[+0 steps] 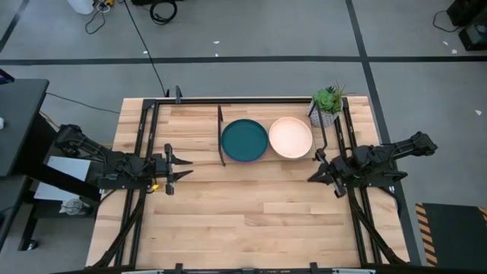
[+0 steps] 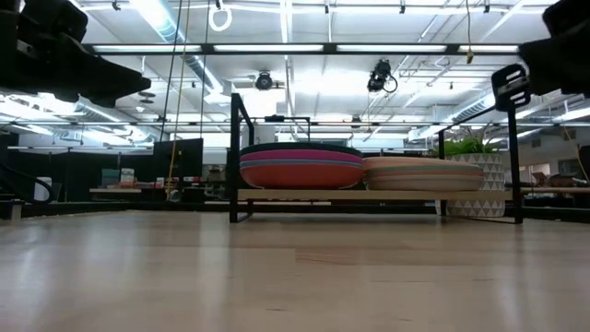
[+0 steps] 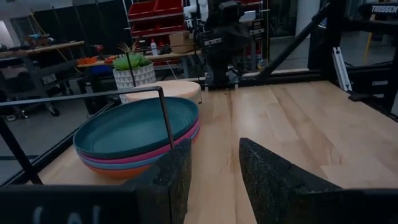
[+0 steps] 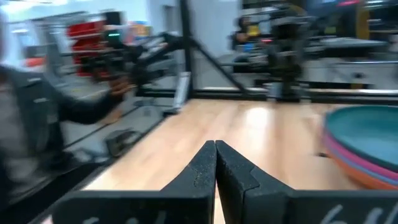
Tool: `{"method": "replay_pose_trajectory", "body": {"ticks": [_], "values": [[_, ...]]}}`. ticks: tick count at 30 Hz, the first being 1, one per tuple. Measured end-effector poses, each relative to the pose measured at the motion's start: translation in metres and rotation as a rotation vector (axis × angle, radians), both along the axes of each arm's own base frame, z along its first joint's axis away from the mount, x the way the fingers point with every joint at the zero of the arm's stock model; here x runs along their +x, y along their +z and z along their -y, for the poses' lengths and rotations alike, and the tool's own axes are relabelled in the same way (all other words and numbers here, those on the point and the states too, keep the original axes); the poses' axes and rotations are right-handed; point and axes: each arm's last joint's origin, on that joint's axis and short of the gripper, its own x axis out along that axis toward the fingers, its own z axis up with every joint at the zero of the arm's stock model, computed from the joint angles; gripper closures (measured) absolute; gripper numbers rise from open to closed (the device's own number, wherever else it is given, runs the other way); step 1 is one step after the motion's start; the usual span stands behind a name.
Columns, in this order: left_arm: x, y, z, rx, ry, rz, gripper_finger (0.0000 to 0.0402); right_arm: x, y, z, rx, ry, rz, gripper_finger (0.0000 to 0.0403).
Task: Place and stack plates onto a shelf
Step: Return to Home Position
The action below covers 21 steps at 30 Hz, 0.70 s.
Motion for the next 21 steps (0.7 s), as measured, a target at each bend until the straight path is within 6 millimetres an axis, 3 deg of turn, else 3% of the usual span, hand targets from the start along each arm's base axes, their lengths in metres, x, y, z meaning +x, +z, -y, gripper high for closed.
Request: {"method": "replay_pose_trajectory", "body": {"ticks": [5,11,17,21], "values": [[0.0000,0.0000,0.0000,0.003,0.000,0.000,0.0260,0.0013,0.0000,0.0044,0.011,-0.155,-0.003,0.0389],[-0.0001,-0.0014,0.0000,0.016,0.000,-0.015,0.0260,0.0015,0.0000,0.0052,0.011,-0.186,-0.003,0.0389],[-0.0001,-0.0014,0.0000,0.250,-0.009,-0.050,0.0260,0.0015,0.0000,0.0052,0.011,-0.185,-0.003,0.0389],[-0.0001,-0.0014,0.0000,0.284,-0.011,-0.055,0.0260,0.0015,0.0000,0.0052,0.011,-0.185,-0.003,0.0389]]}}
